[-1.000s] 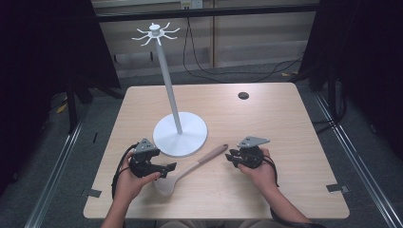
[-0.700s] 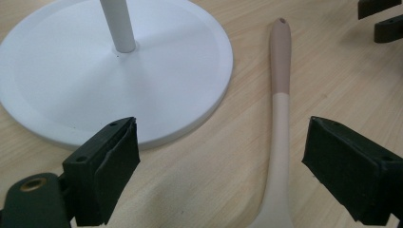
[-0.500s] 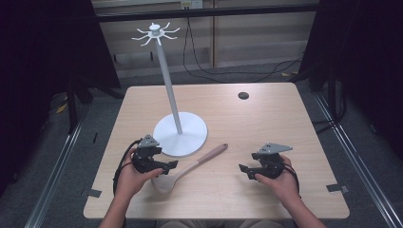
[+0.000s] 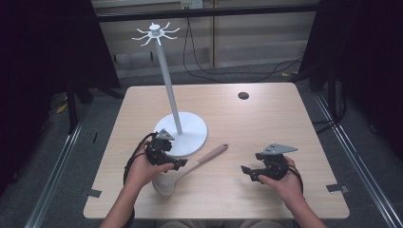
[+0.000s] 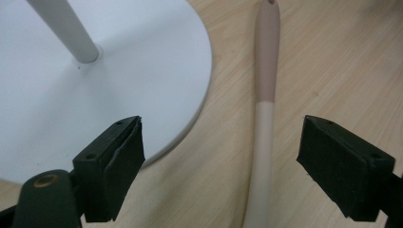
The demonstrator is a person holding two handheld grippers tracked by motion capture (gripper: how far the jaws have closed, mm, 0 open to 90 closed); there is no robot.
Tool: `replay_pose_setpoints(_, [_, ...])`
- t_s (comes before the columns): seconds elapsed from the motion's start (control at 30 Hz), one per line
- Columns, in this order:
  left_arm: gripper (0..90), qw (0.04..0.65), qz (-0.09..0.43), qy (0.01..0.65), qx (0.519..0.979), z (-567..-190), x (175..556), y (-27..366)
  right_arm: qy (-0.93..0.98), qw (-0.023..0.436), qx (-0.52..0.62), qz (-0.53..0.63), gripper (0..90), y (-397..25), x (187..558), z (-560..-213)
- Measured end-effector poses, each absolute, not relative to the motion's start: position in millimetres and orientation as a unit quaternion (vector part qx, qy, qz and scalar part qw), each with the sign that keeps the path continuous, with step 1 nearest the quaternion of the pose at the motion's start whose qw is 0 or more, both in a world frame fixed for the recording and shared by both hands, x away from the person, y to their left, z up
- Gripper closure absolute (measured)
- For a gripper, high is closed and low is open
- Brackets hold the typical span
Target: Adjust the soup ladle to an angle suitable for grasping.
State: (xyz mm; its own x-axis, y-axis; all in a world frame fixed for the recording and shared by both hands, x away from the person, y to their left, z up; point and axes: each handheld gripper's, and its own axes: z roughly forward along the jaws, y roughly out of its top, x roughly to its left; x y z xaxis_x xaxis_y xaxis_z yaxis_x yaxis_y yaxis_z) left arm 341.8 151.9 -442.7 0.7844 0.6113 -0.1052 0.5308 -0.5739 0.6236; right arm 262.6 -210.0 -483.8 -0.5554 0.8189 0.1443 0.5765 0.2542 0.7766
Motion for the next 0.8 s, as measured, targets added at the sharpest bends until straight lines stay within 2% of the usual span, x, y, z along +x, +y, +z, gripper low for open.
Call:
replay_pose_setpoints(0.2, [17.9,0.303,0.048,0.305,0.902,-444.0,349.7,135.7,0.780,0.143,0.447,0.414,21.2,-212.8,261.7,-483.0])
replay_pose_setpoints(0.8, [35.2,0.242,0.027,0.278,0.929,-462.5,362.5,100.9,0.776,0.145,0.452,0.416,18.6,-219.7,261.3,-483.9])
